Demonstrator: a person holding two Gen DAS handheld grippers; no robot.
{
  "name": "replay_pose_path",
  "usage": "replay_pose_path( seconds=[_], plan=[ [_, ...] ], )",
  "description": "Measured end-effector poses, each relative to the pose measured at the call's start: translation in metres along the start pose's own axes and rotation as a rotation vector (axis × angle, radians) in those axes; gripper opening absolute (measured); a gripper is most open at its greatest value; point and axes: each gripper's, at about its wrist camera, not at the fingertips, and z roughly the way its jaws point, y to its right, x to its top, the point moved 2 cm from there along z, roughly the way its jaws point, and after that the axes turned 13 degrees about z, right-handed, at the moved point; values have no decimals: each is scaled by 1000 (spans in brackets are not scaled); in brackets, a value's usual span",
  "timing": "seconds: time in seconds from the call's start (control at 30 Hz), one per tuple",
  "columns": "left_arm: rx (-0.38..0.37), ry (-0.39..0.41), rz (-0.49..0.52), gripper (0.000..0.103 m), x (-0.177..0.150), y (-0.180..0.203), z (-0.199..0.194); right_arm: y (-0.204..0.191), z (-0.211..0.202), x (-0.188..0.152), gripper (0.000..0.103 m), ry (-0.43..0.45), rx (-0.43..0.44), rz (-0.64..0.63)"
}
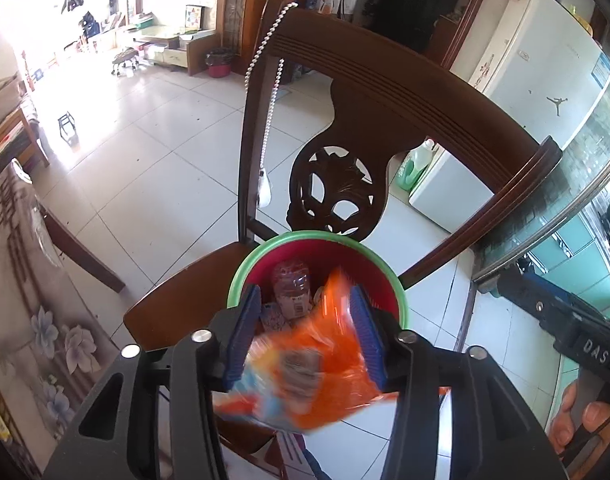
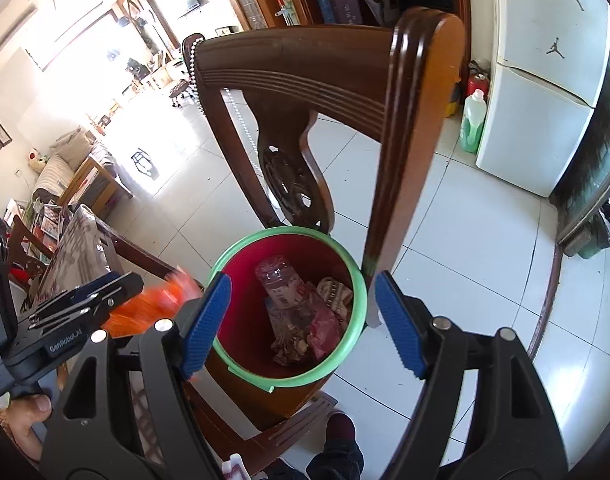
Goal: Collect trash
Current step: 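Carry the crumpled paper and orange bag over the red bin and open both tools, then move both open tools back over the table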
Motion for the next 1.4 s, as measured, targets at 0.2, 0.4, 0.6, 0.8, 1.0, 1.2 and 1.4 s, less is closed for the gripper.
replay_pose_path(
  seconds=[0.2,0.4,0.6,0.8,1.0,1.2,1.4],
  plan=[
    [19,50,-2,65,-3,-5,-21,-12,-10,-4,72,29,-15,-55],
    [69,90,-46,66,-23,-33,-59,-49,-9,-11,72,24,36,-111],
    [168,120,-136,69,-65,-83,-107,-110,1,-36,74,-21,112,-205],
    [251,136,-266,69,-121,-138,-155,-177,6,-79,75,-71,185,-321],
    [314,146,-369,69,-179,-178,-194,-237,-3,-129,75,-112,251,-429],
    [368,140,-456,69,-238,-211,-226,-288,-13,-185,75,-156,302,-534],
    [420,98,-543,69,-307,-244,-251,-331,-18,-241,75,-215,340,-613]
  ],
)
